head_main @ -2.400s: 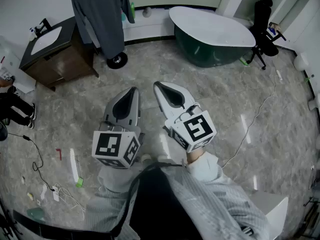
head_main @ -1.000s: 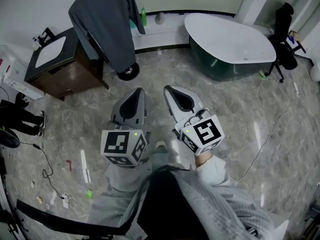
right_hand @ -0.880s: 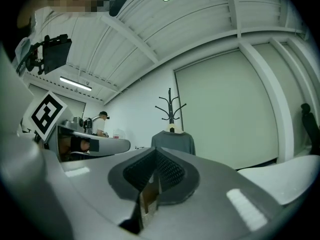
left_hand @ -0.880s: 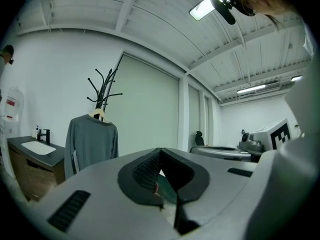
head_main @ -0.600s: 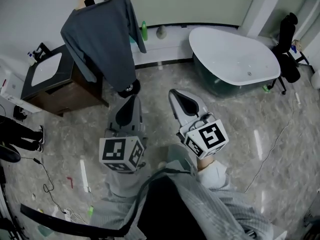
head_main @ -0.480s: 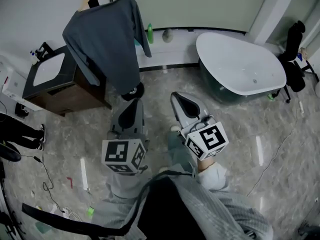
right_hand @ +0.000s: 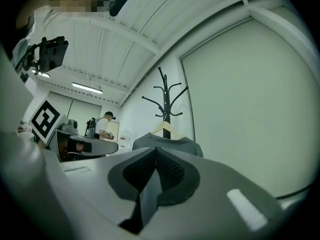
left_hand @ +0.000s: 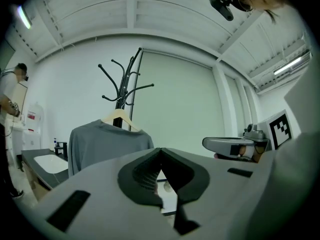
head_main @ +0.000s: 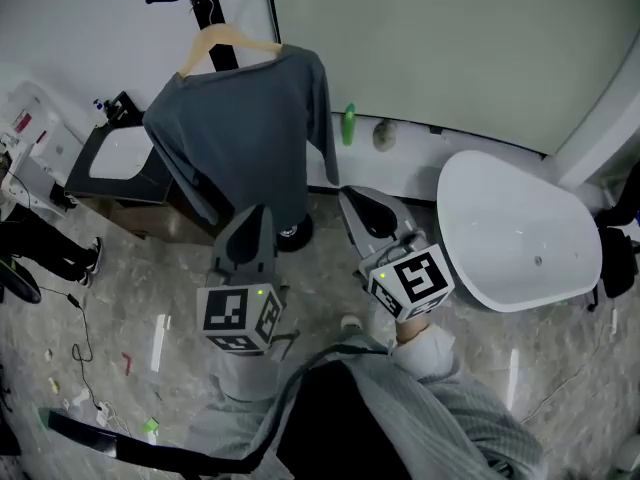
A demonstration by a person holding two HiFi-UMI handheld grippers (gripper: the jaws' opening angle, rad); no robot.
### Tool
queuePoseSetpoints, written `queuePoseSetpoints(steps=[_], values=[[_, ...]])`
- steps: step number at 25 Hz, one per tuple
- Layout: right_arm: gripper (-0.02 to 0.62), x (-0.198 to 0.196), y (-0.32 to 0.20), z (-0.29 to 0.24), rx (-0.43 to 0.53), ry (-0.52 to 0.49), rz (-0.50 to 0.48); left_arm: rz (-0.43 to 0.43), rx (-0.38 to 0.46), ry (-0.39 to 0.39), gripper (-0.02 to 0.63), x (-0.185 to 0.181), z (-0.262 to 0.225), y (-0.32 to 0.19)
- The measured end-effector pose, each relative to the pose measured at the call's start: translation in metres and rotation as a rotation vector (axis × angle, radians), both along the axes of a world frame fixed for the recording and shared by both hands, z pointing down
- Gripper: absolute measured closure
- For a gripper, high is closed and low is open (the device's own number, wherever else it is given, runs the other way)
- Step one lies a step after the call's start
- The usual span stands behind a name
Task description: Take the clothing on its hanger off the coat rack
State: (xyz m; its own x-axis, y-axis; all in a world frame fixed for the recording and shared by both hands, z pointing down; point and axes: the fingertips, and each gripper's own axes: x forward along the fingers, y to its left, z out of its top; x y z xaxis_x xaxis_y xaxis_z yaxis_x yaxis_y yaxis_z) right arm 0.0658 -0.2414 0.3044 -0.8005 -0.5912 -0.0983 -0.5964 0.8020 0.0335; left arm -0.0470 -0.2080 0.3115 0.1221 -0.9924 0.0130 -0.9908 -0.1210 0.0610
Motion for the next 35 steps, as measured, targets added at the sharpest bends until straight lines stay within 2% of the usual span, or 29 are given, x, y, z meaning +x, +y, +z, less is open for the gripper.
queuePoseSetpoints(steps=[3,7,13,16,19,23,25,29,32,35], values=[[0.592,-0.020,-0.051,-0.007,0.026,0.040,-0.064,-0.076,-0.011,0.014,0.601,-0.019,0.000,-0.040],[0.592,-0.053,-0.104,0.000,0.004,0.041,-0.129,-0.159,-0.038,0.006,0.601,-0.052,0.009,-0.077],[0.592,-0.121,-0.174,-0.003,0.065,0.056,-0.159,-0.231,-0.029,-0.042,0.601,-0.121,0.009,-0.141],[0.592,-0.151,-0.211,-0.022,0.141,0.074,-0.121,-0.247,-0.024,-0.104,0.601,-0.155,-0.004,-0.177],[0.592,-0.168,-0.232,-0.041,0.219,0.098,-0.074,-0.262,-0.010,-0.199,0.601,-0.175,-0.021,-0.197],[0.592,-0.187,-0.250,-0.048,0.258,0.108,-0.034,-0.281,-0.005,-0.272,0.601,-0.198,-0.030,-0.211],[0.591,-0.198,-0.263,-0.051,0.273,0.117,-0.032,-0.296,-0.014,-0.311,0.601,-0.209,-0.034,-0.220],[0.572,-0.209,-0.273,-0.064,0.343,0.100,-0.062,-0.325,0.033,-0.319,0.600,-0.223,-0.050,-0.225],[0.552,-0.215,-0.279,-0.070,0.397,0.144,-0.062,-0.364,0.045,-0.397,0.600,-0.229,-0.067,-0.220],[0.499,-0.226,-0.287,-0.070,0.419,0.189,-0.084,-0.383,0.035,-0.455,0.524,-0.233,-0.076,-0.227]])
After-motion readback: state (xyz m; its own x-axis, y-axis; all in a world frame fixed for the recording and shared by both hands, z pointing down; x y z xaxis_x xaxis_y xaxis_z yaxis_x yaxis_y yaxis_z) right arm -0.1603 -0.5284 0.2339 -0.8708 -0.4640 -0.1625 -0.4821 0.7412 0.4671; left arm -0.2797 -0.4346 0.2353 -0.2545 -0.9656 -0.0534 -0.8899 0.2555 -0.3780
